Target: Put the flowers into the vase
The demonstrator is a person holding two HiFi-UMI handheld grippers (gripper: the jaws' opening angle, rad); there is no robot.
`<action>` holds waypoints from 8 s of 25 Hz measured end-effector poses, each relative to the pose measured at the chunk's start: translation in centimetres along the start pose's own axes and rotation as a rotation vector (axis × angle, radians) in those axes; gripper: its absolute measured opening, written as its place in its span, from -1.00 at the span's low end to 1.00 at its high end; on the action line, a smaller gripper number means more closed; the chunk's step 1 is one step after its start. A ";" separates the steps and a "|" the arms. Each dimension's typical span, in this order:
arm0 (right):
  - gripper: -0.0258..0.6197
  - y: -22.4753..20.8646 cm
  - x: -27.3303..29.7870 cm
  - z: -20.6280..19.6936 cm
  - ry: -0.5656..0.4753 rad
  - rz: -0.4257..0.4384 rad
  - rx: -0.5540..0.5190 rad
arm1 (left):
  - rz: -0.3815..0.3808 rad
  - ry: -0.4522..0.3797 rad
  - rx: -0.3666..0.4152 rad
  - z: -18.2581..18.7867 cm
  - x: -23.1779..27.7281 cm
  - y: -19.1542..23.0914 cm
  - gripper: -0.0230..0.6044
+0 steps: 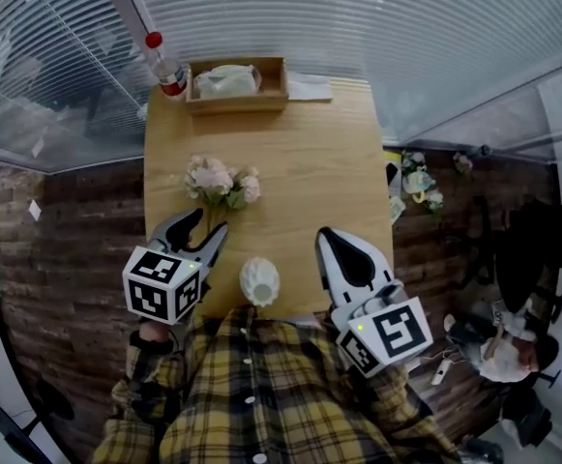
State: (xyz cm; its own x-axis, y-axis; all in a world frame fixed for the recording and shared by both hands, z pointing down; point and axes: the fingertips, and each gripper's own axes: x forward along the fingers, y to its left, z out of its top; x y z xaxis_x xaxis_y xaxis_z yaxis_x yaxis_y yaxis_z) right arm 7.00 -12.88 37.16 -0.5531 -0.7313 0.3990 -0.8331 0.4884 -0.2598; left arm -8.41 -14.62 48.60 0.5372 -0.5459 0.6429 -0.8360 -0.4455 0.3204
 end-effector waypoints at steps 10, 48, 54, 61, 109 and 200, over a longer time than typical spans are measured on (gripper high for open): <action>-0.88 -1.1 -0.2 -2.6 0.040 -0.016 0.047 | 0.020 0.161 -0.038 -5.1 4.1 2.2 -0.31; -0.88 -2.7 0.0 -4.4 0.069 -0.013 0.133 | 0.185 0.364 -0.090 -9.4 7.4 6.2 -0.53; -0.88 -2.9 0.0 -4.5 0.072 -0.014 0.140 | 0.234 0.414 -0.038 -9.7 7.6 6.6 -0.57; -0.88 -3.2 0.0 -4.6 0.072 -0.019 0.152 | 0.221 0.398 -0.031 -9.3 7.6 6.2 -0.86; -0.88 -1.3 -0.8 -0.8 -0.020 0.035 0.046 | -0.006 -0.470 -0.008 12.1 -9.2 -5.1 -0.88; -0.88 -0.4 -2.2 -2.9 -0.013 0.023 0.079 | -0.312 -0.042 0.199 -1.3 -9.2 -13.9 -0.60</action>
State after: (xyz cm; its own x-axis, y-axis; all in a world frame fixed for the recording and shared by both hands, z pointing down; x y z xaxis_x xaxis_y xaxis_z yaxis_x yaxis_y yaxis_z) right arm 8.58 -10.05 38.95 -0.5720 -0.7265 0.3808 -0.8175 0.4668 -0.3373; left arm -1.92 -2.49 39.15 0.7702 -0.3888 0.5056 -0.5956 -0.7221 0.3520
